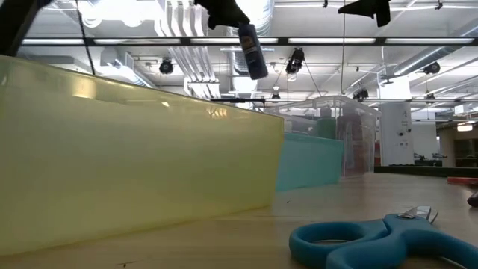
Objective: Pick & Place Paint Supplies
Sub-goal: Put the purple paint bottle into the transparent bin
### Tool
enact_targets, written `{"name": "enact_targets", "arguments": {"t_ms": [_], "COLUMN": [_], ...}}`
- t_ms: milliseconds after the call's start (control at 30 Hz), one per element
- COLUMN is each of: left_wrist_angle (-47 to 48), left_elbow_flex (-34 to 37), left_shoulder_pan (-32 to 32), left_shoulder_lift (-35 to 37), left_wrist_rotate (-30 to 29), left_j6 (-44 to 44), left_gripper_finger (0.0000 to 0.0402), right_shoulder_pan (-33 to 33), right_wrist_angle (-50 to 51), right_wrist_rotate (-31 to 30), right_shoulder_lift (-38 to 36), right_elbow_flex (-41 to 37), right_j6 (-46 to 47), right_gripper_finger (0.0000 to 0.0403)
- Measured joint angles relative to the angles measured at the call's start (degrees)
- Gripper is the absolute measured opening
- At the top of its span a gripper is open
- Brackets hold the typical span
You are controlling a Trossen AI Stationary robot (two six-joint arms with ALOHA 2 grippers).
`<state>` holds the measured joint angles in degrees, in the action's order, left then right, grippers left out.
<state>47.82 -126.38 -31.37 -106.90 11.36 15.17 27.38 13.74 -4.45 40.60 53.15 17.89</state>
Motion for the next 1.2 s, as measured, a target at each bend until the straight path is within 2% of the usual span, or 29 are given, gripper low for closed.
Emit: {"name": "enact_targets", "arguments": {"t_ms": [100,133,333,767,1200], "left_wrist_angle": [4.5,4.3,0.8,-2.8,-4.0], "left_elbow_flex": [-8.1,-8.7,-3.8,-3.8,-3.7], "left_shoulder_pan": [1.2,1.6,4.1,9.8,10.1], "left_shoulder_lift": [-5.7,-6.8,-6.3,-11.2,-17.2], "left_wrist_rotate": [0.2,0.4,1.8,0.9,0.2], "left_j6": [-0.4,-0.5,-3.0,-4.6,-4.8], "left_gripper_finger": [0.0118,0.0118,0.0118,0.0118,0.0118], "right_shoulder_pan": [0.0,0.0,0.0,0.0,0.0], "right_wrist_angle": [1.7,2.3,3.0,2.8,2.8], "right_wrist_rotate": [0.0,0.0,-0.7,-1.5,-1.6], "right_shoulder_lift": [0.0,-0.1,-0.1,0.0,0.1], "right_elbow_flex": [0.0,0.0,0.0,0.0,-0.6], "right_j6": [0.1,0.2,1.0,0.5,-0.1], "right_gripper_finger": [0.0263,0.0263,0.0263,0.0263,0.0263]}}
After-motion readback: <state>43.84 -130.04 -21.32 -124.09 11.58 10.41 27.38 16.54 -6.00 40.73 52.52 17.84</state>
